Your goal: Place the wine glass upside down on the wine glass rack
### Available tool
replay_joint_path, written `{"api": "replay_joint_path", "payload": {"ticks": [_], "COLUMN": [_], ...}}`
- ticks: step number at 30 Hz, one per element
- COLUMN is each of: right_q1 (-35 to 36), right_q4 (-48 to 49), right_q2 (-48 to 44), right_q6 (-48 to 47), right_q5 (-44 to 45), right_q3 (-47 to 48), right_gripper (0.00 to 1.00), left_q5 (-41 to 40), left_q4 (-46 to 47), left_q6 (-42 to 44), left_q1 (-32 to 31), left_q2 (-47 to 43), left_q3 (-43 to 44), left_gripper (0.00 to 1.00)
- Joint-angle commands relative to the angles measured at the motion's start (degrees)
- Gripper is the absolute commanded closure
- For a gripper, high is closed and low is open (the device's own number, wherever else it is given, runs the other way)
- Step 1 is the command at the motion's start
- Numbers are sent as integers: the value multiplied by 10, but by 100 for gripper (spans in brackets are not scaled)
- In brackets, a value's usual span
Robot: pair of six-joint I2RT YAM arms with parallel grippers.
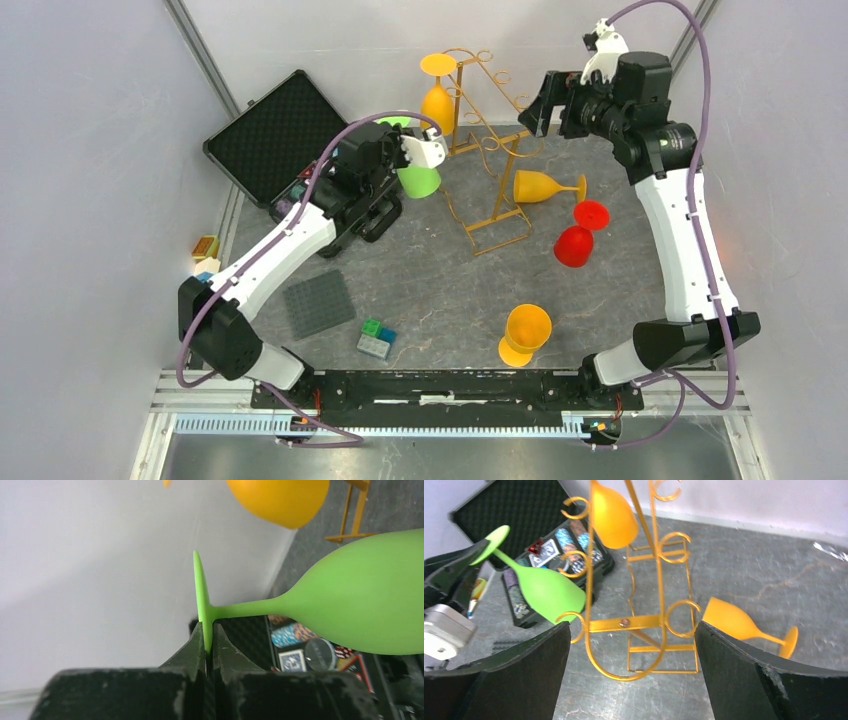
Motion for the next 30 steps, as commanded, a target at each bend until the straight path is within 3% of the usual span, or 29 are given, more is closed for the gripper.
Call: {"api": "replay_joint_path", "payload": {"ticks": [1, 8, 15, 24, 28, 30], "right_q1": [0, 6, 76, 174, 193, 199], "right_q4": [19, 90, 154, 314, 338, 338], "right_q2": [10, 2, -11, -13, -1, 2], "right_q6": [19, 100, 179, 301, 320, 321], "right_q5": [-70, -176, -210, -238, -251, -255], "right_q3": [62, 41, -20, -106, -98, -99], "right_gripper": [3, 10, 14, 24, 39, 56], "left_q5": [76, 195, 173, 133, 125, 122], "left_q4": [31, -51, -105, -117, -127, -127], "left_q6": [100, 235, 309, 356, 363, 363], "left_q1": [-11, -36, -94, -158, -167, -168], "left_q2": [-9, -98, -189, -215, -214, -212], "left_q3": [66, 14, -33, -16, -9, -6], "left_gripper": [98, 98, 98, 98, 98, 98]}}
